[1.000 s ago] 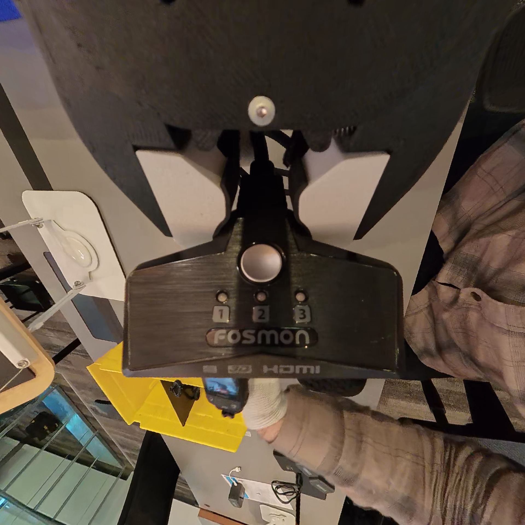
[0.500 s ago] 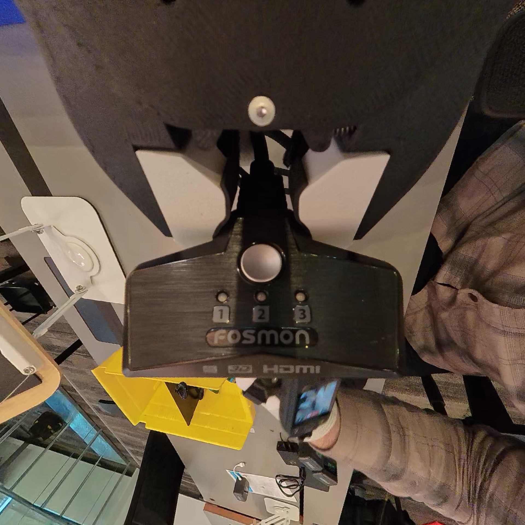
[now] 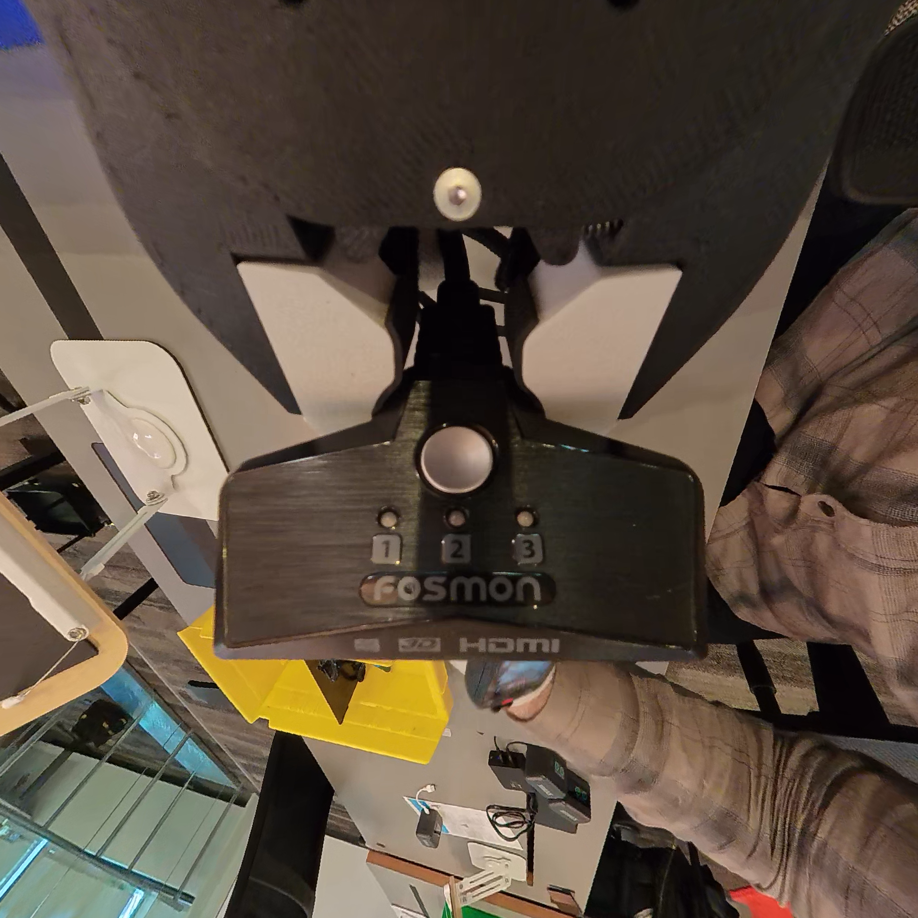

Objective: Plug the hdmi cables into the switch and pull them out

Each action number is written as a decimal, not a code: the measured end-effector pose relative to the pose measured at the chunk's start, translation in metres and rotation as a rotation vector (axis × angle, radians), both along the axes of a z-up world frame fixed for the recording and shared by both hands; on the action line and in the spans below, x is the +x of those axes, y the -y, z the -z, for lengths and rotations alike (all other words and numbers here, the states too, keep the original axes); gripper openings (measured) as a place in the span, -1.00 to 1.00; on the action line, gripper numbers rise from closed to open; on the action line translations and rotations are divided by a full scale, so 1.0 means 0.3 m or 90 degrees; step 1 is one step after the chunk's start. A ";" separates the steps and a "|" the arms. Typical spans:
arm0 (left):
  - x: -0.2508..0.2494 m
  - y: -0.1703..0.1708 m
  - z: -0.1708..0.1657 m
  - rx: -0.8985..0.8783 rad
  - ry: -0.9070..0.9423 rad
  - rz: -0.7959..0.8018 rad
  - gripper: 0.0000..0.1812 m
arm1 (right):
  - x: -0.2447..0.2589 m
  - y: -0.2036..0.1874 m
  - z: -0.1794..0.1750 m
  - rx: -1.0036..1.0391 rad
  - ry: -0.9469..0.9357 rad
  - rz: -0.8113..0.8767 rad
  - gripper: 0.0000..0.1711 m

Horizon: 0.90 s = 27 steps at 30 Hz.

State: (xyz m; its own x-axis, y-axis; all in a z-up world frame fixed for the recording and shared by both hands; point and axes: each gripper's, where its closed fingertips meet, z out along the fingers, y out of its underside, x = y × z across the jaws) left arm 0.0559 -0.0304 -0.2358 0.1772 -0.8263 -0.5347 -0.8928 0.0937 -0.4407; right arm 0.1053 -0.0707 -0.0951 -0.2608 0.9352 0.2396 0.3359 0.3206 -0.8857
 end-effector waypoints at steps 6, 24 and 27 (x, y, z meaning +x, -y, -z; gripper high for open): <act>0.021 -0.037 0.076 0.001 -0.027 0.000 -0.78 | 0.002 -0.006 0.002 -0.002 -0.003 0.003 -0.57; 0.045 -0.088 0.090 -0.103 -0.007 -0.030 -0.77 | 0.015 -0.018 -0.001 -0.012 -0.014 0.006 -0.57; 0.017 -0.078 0.063 -0.150 0.029 -0.061 -0.77 | 0.019 -0.022 0.000 -0.015 -0.016 0.005 -0.57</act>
State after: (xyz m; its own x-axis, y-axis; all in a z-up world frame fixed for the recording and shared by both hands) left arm 0.0611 -0.0069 -0.2546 0.2805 -0.9055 -0.3183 -0.8712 -0.1010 -0.4804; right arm 0.1111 -0.0642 -0.0951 -0.2481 0.9425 0.2238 0.3161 0.2971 -0.9010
